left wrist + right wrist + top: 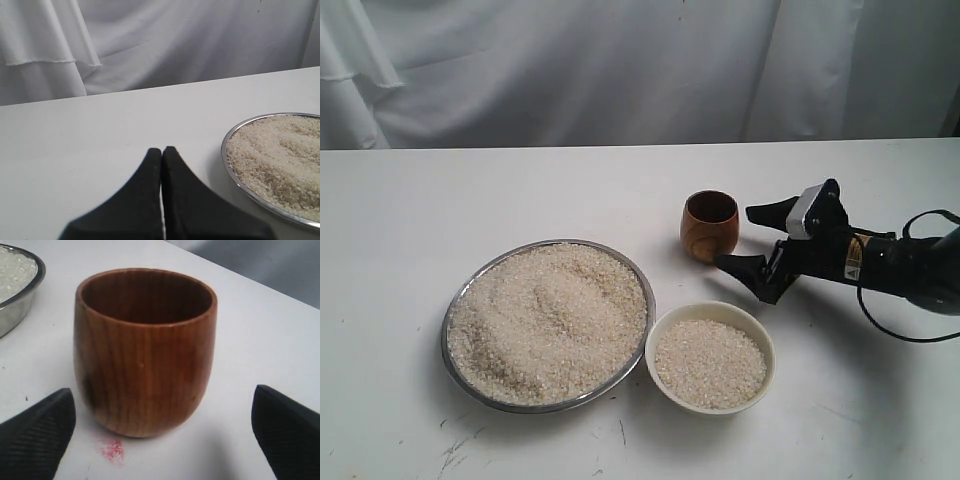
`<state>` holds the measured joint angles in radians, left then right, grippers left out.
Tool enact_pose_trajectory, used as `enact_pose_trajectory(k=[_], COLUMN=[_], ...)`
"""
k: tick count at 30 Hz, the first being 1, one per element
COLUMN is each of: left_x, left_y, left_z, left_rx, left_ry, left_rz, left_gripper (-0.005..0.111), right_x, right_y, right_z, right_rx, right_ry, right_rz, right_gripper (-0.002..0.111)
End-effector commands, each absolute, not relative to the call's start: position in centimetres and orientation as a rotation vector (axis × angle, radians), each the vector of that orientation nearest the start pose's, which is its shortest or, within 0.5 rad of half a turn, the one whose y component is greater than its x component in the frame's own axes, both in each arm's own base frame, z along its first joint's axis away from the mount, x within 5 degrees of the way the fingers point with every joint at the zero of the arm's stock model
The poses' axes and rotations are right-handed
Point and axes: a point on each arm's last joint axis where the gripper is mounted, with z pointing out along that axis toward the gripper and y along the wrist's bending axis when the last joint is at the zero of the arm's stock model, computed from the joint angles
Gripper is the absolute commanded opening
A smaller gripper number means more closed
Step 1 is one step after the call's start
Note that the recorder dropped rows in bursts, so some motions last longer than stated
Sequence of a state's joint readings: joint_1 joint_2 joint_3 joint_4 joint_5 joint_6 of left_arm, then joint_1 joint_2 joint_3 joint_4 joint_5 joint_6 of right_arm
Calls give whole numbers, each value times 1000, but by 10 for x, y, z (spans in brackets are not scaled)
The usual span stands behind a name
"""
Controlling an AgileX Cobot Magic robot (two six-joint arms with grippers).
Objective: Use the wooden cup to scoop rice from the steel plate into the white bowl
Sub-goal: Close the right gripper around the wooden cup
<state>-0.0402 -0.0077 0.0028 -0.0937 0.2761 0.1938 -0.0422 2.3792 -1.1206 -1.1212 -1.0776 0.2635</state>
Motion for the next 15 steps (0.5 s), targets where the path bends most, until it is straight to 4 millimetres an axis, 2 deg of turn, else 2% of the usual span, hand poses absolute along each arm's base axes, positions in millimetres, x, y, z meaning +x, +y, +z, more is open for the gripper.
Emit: enact_pose_trajectory(k=[1, 6, 11, 15], left_x=[55, 55, 55, 55], left_y=[-5, -5, -5, -5], left_z=[189, 189, 189, 189], left_rx=[146, 143, 143, 146], left_ry=[1742, 1743, 1743, 1742], left_rz=[17, 14, 14, 17], left_gripper=[0, 0, 0, 0], right_x=[405, 406, 411, 414], right_y=[57, 59, 63, 75], right_z=[36, 25, 26, 28], right_rx=[-914, -887, -883, -916], right_ry=[1632, 1596, 1581, 1566], right_rz=[604, 675, 679, 677], right_gripper=[86, 86, 86, 86])
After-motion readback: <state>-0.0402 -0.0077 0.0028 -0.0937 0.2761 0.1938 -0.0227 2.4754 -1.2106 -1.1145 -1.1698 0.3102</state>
